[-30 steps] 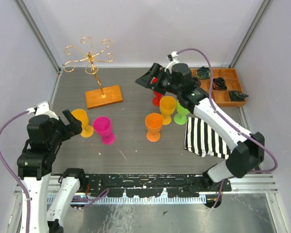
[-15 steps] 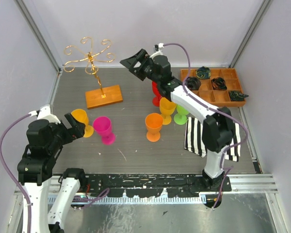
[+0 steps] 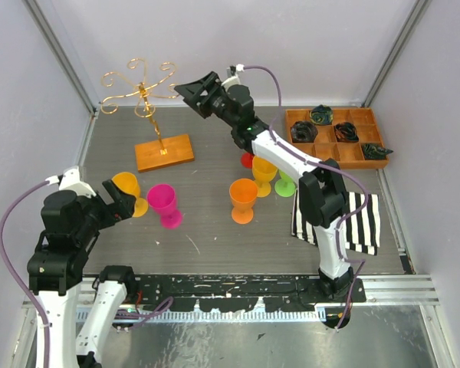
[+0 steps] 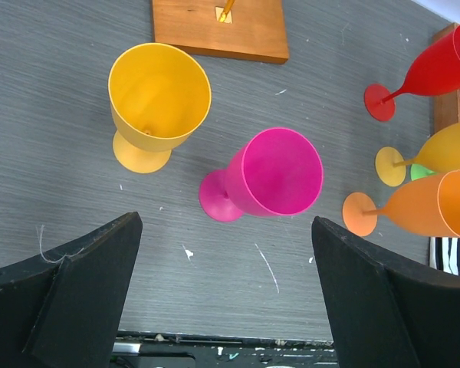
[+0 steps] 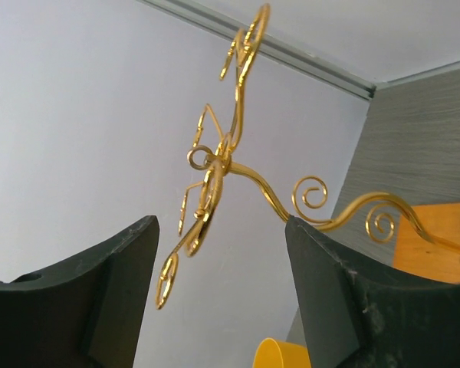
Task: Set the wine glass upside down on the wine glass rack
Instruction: Move the wine rack to the center of the board.
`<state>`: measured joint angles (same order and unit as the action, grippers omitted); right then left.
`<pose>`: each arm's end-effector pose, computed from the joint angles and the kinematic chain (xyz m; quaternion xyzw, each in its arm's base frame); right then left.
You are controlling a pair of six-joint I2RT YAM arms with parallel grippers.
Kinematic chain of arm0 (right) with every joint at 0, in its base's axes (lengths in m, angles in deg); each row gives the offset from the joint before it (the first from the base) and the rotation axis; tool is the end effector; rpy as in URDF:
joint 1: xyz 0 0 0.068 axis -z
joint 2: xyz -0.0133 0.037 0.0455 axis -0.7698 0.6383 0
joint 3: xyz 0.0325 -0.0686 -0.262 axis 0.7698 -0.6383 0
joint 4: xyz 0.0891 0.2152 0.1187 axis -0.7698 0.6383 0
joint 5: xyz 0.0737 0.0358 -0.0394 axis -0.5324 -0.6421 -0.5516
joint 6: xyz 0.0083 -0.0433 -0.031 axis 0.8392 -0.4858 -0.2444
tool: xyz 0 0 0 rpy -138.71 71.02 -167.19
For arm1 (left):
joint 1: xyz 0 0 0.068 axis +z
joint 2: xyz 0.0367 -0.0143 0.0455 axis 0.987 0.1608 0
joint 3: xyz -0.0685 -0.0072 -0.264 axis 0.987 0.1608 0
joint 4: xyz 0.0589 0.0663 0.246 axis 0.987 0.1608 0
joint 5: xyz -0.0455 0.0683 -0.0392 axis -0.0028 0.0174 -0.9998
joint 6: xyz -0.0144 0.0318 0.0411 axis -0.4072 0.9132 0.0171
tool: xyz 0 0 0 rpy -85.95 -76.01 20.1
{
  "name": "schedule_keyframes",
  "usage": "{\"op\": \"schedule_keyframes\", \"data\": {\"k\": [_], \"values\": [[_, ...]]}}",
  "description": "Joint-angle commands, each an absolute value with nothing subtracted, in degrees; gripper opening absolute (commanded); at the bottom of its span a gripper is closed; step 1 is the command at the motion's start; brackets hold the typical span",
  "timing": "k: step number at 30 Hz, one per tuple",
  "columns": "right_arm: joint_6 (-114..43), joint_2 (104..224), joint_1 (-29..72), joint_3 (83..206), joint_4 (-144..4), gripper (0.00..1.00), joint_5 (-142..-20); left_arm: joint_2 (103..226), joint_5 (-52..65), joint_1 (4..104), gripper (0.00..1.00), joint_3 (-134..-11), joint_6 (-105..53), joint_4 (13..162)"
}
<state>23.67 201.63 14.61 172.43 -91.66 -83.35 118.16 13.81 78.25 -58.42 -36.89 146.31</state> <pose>0.4079 0.3011 0.3516 0.1105 0.6610 0.6128 0.4187 0.0709 -0.0037 0.3640 -0.1451 0.8405 -0.1208 0.5079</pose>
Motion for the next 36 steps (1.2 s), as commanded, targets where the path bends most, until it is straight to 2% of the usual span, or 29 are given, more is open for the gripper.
{"op": "schedule_keyframes", "data": {"k": [1, 6, 21, 36], "values": [[24.71, 203.43, 13.85, 178.82, -96.95, 0.7, -83.31, 117.6, 12.85, 78.38, 0.99, -57.49, -36.45, 144.38], [26.12, 206.49, 13.52, 183.03, -96.48, 0.47, -84.3, 118.22, 12.73, 78.37, 0.99, -57.57, -36.45, 144.45], [24.07, 204.52, 13.17, 182.59, -94.75, 0.01, -83.5, 118.53, 12.82, 78.44, 1.0, -57.48, -36.45, 144.31], [27.09, 189.35, 13.07, 166.45, -87.65, 0.01, -67.81, 118.08, 13.56, 78.43, 1.0, -57.48, -36.71, 144.56]]}}
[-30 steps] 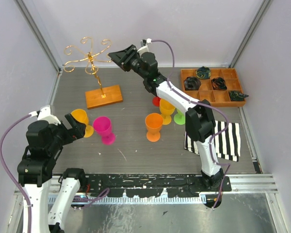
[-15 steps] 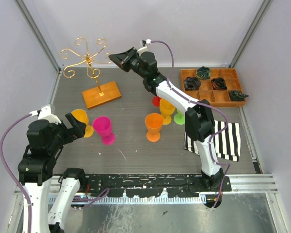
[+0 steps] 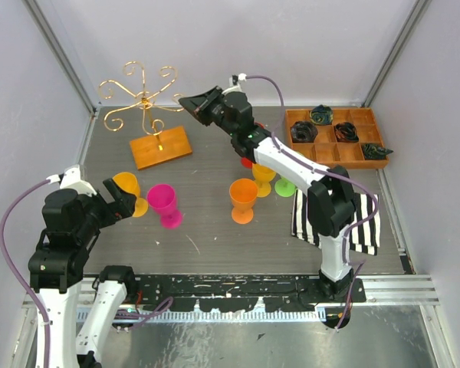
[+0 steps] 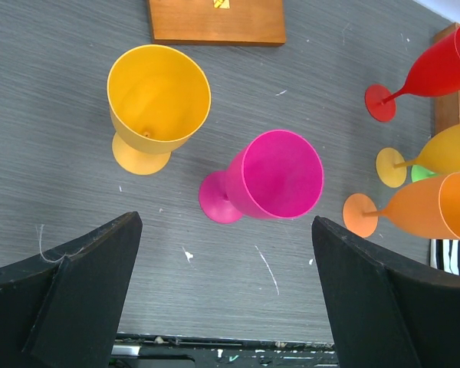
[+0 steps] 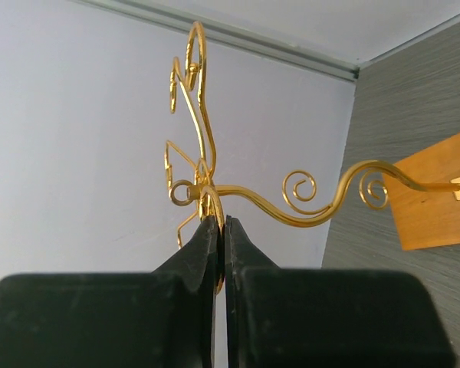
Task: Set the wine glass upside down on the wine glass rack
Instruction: Move the wine rack to the center of the board.
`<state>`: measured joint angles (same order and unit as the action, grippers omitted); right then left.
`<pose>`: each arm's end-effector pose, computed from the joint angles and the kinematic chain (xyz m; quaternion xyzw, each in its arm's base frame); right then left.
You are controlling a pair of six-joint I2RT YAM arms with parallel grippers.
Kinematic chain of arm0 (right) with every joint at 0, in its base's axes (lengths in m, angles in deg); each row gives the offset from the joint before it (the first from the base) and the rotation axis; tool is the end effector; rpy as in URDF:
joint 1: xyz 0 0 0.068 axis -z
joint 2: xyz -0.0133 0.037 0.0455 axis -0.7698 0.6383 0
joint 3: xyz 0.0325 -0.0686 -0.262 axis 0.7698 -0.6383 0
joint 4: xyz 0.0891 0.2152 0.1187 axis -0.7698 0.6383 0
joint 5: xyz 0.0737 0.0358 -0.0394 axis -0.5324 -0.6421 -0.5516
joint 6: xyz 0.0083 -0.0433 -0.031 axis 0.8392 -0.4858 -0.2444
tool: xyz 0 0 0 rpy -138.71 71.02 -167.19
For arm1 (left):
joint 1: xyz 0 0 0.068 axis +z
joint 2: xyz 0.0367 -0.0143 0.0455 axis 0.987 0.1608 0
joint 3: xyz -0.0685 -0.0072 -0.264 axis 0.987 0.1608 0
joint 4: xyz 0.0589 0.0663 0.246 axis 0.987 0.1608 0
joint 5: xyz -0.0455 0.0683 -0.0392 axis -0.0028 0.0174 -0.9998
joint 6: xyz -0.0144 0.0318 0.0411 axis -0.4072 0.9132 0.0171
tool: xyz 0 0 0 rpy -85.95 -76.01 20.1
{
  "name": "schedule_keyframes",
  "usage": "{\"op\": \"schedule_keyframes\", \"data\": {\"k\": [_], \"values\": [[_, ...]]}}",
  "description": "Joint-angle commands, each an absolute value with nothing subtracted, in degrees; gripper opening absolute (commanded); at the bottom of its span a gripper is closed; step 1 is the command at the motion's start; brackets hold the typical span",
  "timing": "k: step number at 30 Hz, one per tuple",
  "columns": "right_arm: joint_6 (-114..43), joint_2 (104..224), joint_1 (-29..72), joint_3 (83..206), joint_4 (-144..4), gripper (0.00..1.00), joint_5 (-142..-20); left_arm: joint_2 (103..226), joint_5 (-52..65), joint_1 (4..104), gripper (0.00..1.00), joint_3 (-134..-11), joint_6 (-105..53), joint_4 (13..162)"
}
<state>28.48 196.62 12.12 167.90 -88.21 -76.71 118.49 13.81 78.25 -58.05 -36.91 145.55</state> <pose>0.3814 0.3032 0.3582 0.1716 0.6669 0.6040 0.4013 0.0738 -0.0038 0.3631 -0.1452 0.8402 -0.1209 0.5083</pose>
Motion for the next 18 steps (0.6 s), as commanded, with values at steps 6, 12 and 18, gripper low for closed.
{"op": "schedule_keyframes", "data": {"k": [6, 12, 18], "values": [[28.18, 182.35, 13.07, 160.86, -85.62, 0.01, -61.93, 118.17, 13.56, 78.42, 1.0, -57.48, -36.71, 144.55], [27.42, 179.22, 13.0, 160.55, -83.44, 0.01, -61.03, 118.17, 13.69, 78.45, 1.0, -57.48, -36.75, 144.51], [28.49, 177.2, 12.7, 159.84, -81.47, 0.01, -61.76, 117.89, 14.09, 78.44, 1.0, -57.48, -36.89, 144.6]]}}
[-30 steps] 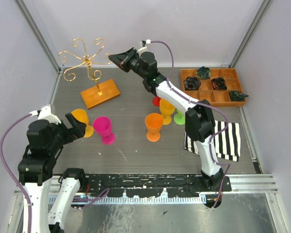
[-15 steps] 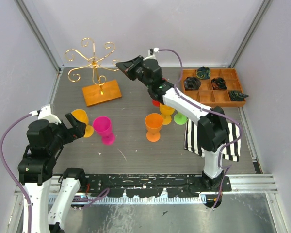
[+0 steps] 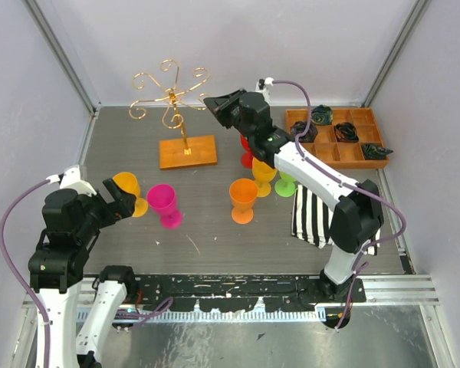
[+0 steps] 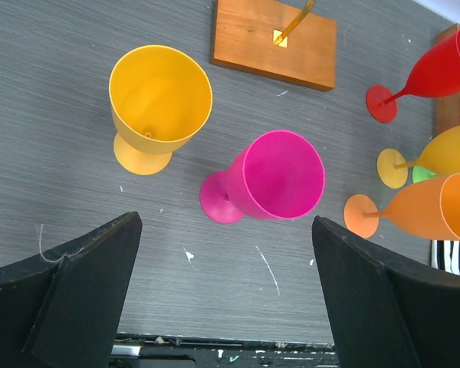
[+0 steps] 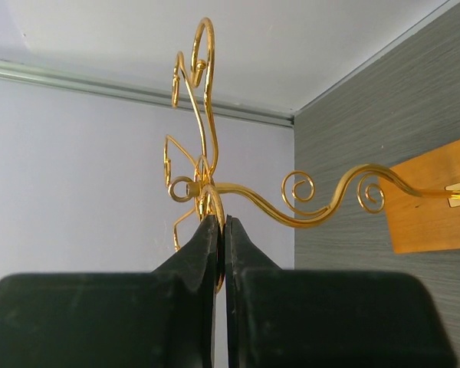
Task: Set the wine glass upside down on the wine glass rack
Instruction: Move the wine rack to the center of the board.
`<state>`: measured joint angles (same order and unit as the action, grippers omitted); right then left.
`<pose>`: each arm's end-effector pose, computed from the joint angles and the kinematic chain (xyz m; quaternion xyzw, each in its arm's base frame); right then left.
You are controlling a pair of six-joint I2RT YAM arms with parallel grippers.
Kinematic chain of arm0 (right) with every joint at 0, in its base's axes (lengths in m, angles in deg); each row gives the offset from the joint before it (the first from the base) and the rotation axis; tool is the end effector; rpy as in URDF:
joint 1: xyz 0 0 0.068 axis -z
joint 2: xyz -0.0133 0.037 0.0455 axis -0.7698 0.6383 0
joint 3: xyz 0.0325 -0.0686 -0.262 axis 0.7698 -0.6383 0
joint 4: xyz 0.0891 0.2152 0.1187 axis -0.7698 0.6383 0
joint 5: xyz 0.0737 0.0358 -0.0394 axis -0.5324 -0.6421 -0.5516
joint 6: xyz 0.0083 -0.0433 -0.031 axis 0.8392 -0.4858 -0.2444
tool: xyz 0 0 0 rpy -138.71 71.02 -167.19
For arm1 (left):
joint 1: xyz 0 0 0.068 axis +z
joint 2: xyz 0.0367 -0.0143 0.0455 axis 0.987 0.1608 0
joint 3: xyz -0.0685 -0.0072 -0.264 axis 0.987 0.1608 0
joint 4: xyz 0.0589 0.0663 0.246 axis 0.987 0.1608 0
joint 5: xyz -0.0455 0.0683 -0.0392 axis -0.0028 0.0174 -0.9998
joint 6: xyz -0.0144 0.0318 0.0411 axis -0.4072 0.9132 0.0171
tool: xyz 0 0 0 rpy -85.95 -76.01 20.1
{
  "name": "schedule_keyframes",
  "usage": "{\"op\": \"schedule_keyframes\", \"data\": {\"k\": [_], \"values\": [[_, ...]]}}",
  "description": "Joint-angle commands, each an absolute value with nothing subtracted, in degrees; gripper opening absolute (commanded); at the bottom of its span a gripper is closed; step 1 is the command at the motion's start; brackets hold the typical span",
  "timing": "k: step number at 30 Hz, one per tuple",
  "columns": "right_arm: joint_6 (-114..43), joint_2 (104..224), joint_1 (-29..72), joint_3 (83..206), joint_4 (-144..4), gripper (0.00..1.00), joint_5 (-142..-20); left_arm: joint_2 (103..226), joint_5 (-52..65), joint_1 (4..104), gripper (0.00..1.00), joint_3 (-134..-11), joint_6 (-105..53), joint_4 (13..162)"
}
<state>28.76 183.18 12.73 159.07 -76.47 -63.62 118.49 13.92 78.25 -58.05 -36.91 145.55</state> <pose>0.3418 0.2559 0.3828 0.2646 0.6825 0.5175 0.4431 0.0738 -0.0037 0.3631 -0.1457 0.8401 -0.1201 0.5085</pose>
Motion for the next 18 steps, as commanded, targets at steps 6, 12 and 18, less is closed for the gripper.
{"op": "schedule_keyframes", "data": {"k": [6, 12, 18], "values": [[32.75, 172.08, 11.99, 156.56, -73.56, 0.01, -56.14, 118.18, 14.16, 78.43, 1.0, -57.48, -36.89, 144.59], [33.15, 165.69, 11.59, 151.55, -72.75, 0.01, -53.18, 118.41, 13.95, 78.46, 1.0, -57.4, -36.89, 144.53], [34.84, 162.58, 11.33, 148.81, -72.76, 0.01, -54.03, 118.34, 14.05, 78.39, 0.99, -57.4, -36.93, 144.56]]}}
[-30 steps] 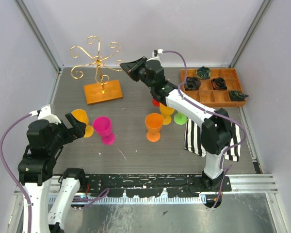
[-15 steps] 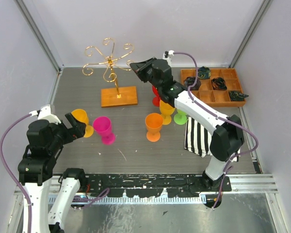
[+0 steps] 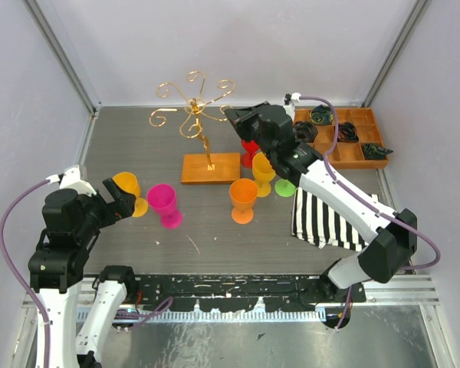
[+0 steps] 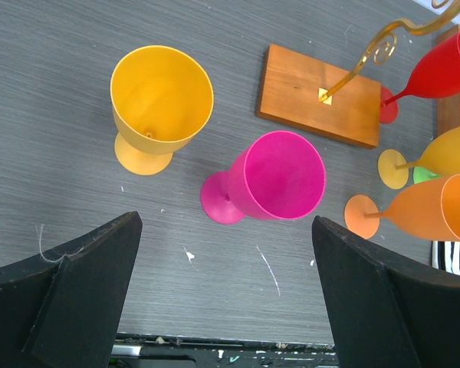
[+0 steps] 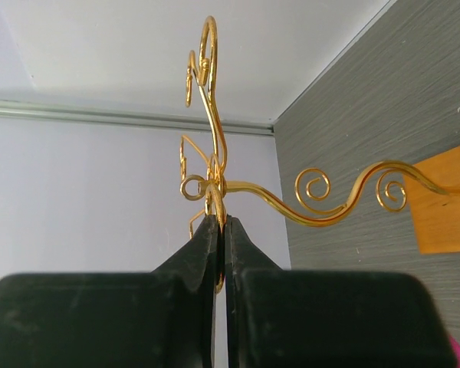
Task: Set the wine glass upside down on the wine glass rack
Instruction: Move the wine rack to the center of the board.
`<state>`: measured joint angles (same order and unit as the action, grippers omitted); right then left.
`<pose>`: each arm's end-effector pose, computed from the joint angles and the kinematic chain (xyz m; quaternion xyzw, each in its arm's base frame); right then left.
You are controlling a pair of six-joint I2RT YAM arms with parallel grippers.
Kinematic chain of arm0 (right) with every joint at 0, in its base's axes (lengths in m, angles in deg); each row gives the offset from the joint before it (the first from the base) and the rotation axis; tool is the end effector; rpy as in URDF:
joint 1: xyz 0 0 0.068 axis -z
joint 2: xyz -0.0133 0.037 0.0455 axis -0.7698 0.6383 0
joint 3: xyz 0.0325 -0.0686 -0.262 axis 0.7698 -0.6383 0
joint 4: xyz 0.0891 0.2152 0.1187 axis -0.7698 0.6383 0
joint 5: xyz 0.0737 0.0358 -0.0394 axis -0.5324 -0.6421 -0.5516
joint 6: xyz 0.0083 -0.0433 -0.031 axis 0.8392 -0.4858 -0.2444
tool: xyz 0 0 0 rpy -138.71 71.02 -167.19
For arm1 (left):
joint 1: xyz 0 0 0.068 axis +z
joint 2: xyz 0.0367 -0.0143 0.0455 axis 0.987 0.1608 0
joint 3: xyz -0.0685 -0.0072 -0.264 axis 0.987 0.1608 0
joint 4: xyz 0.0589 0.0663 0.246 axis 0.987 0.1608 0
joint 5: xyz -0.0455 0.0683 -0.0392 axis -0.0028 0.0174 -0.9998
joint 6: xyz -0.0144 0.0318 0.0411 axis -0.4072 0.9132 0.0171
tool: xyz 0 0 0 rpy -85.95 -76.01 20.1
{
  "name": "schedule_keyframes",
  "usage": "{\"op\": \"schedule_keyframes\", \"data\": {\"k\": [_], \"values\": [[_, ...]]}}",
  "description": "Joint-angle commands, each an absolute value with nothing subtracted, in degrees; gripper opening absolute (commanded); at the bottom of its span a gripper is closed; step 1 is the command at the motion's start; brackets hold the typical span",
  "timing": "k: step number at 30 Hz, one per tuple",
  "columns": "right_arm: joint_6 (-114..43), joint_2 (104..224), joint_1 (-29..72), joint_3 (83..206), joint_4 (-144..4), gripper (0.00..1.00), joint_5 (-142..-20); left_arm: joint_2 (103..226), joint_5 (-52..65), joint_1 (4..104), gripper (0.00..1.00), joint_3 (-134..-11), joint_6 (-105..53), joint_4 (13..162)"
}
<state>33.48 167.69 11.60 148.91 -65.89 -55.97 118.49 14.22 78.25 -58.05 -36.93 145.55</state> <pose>0.2803 0.2114 0.3994 0.3317 0.6843 0.4779 0.4397 0.0738 -0.0036 0.3631 -0.1472 0.8399 -0.1181 0.5090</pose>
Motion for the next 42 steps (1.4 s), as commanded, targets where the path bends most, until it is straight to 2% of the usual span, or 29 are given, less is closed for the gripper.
{"op": "schedule_keyframes", "data": {"k": [1, 8, 21, 42], "values": [[35.25, 161.99, 11.24, 148.1, -72.93, 0.01, -53.94, 118.38, 14.01, 78.42, 0.99, -57.4, -36.97, 144.59], [36.88, 156.96, 11.16, 141.32, -73.99, 0.01, -52.43, 118.36, 14.12, 78.36, 0.99, -57.4, -37.06, 144.6], [40.2, 152.61, 11.06, 135.79, -75.23, 0.01, -53.78, 119.2, 14.21, 78.46, 0.98, -57.4, -37.06, 144.68], [43.27, 146.13, 11.05, 131.01, -75.39, 0.0, -57.27, 120.0, 14.6, 78.46, 0.96, -57.48, -37.16, 144.8]]}}
